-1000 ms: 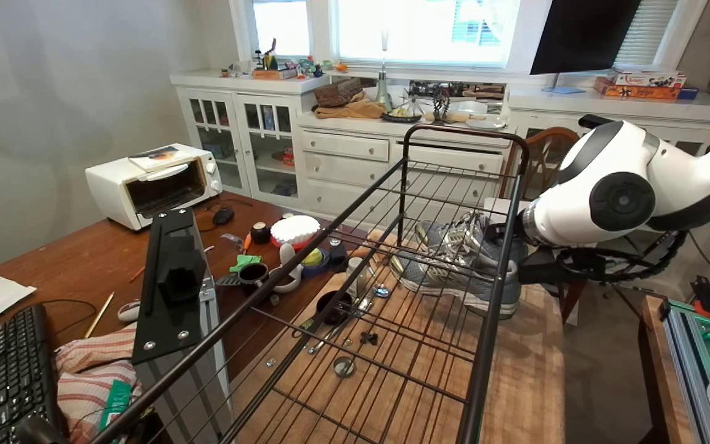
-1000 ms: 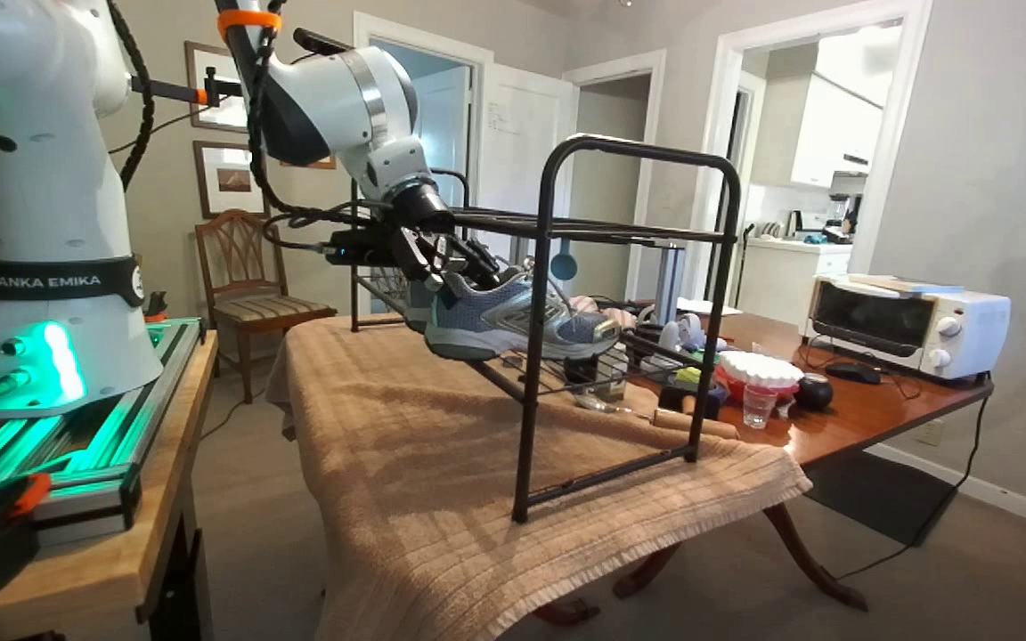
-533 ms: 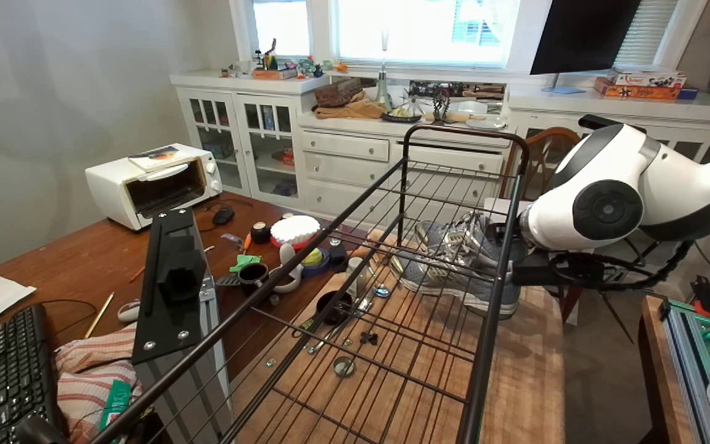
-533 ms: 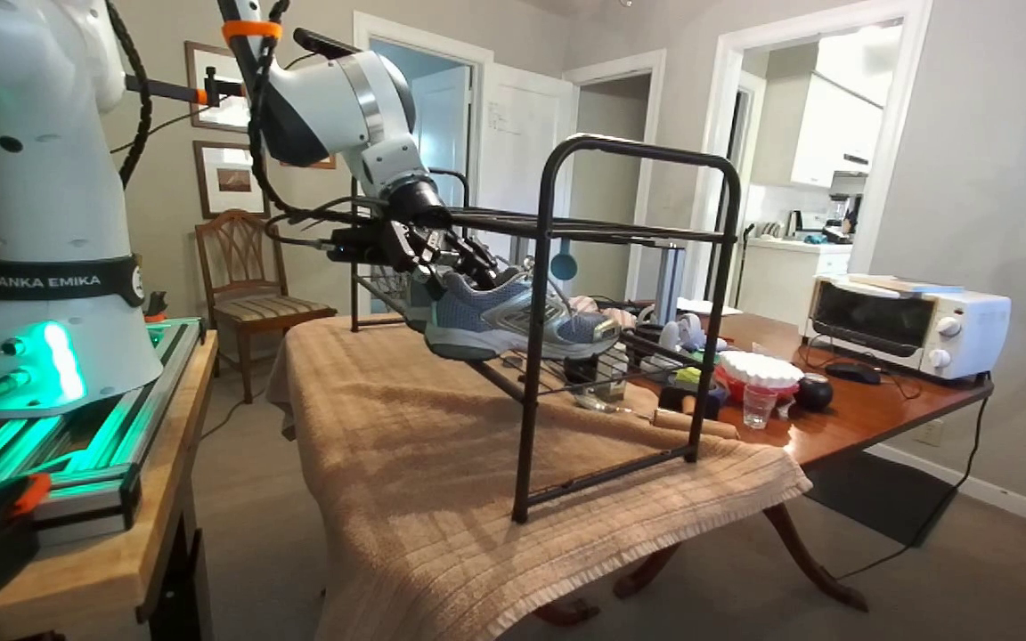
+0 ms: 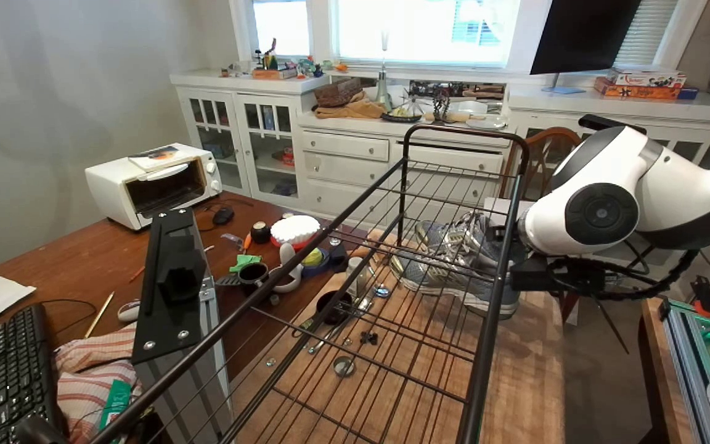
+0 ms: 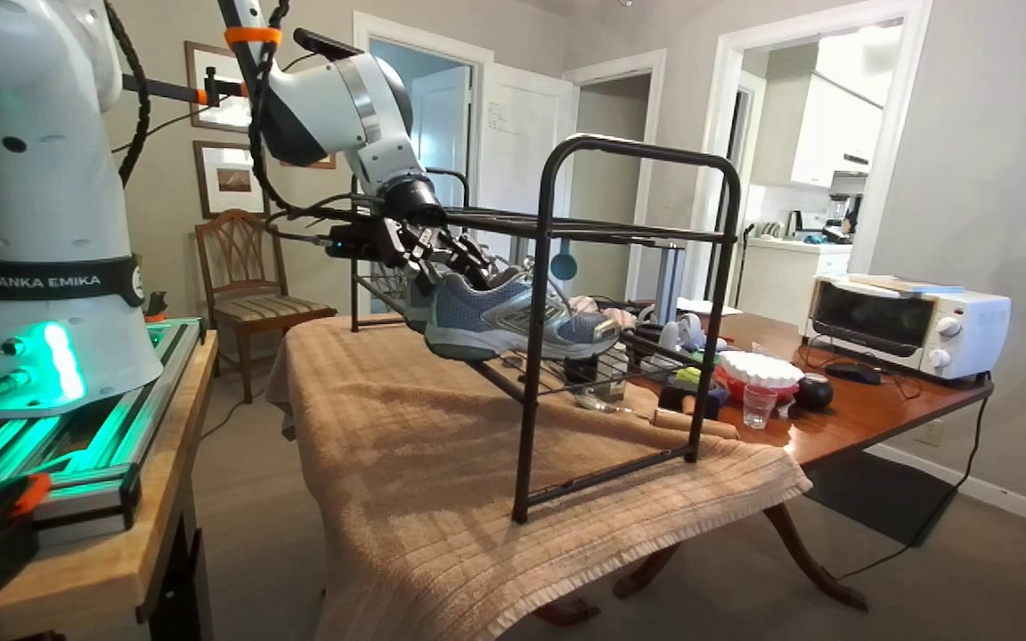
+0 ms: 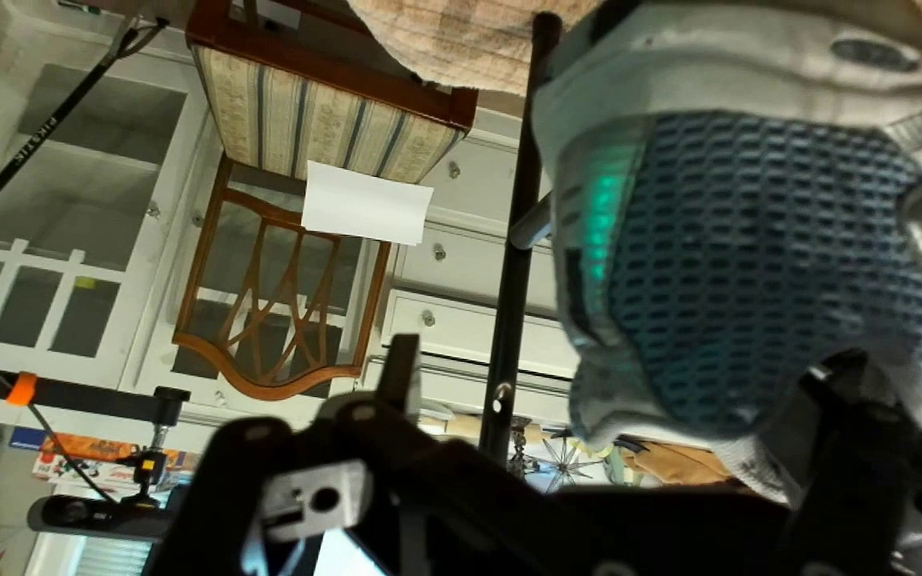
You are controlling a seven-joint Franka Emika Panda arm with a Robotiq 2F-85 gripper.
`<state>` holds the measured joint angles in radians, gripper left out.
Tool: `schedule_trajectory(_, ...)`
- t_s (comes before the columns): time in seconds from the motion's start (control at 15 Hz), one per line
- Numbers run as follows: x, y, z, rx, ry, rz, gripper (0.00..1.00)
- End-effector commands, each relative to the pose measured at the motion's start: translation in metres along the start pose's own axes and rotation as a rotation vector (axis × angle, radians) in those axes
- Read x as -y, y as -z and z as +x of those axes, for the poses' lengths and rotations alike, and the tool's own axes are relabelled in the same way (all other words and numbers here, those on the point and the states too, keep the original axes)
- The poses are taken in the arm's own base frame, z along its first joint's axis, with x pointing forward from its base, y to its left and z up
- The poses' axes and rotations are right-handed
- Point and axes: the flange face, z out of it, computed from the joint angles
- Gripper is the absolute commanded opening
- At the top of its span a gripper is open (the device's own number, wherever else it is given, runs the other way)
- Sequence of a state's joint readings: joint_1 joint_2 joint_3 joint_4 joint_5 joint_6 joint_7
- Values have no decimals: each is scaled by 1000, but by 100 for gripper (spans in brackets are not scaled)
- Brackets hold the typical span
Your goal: Move the right sneaker to the shelf below it
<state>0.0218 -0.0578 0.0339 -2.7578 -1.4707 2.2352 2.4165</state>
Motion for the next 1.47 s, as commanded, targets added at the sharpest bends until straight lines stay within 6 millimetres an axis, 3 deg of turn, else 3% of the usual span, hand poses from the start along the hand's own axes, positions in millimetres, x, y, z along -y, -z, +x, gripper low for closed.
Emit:
schedule_trajectory(0.0, 2, 10, 0, -17, -10, -38, 100)
schedule_trajectory(0.87, 3, 38, 0, -14, 16, -153, 100)
schedule_trajectory(1.4, -5, 40, 3, -63, 24, -236, 100)
